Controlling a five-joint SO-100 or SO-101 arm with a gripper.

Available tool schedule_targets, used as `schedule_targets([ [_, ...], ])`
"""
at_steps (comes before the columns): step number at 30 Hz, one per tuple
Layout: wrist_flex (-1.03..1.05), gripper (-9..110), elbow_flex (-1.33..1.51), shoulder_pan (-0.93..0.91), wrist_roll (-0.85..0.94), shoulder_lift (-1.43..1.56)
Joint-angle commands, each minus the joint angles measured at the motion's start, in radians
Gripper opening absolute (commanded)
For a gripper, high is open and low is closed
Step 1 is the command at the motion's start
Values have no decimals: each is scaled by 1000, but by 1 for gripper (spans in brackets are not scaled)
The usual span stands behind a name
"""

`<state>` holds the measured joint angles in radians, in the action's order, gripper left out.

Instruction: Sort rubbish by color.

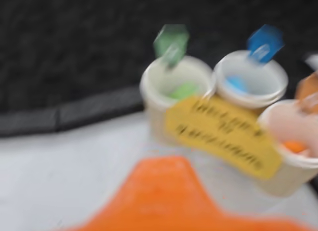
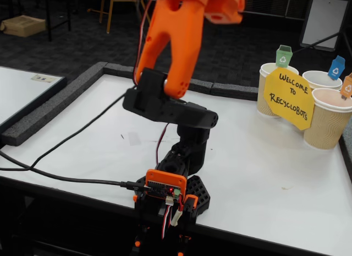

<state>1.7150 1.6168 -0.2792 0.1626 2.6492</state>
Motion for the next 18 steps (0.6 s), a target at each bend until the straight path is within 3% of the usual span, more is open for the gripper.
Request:
schedule_targets([
  [1,-147,0,167,66,-60,-2],
  [9,-456,1,463,232,-195,3],
  [18,-683,2,910,319,-195,5],
])
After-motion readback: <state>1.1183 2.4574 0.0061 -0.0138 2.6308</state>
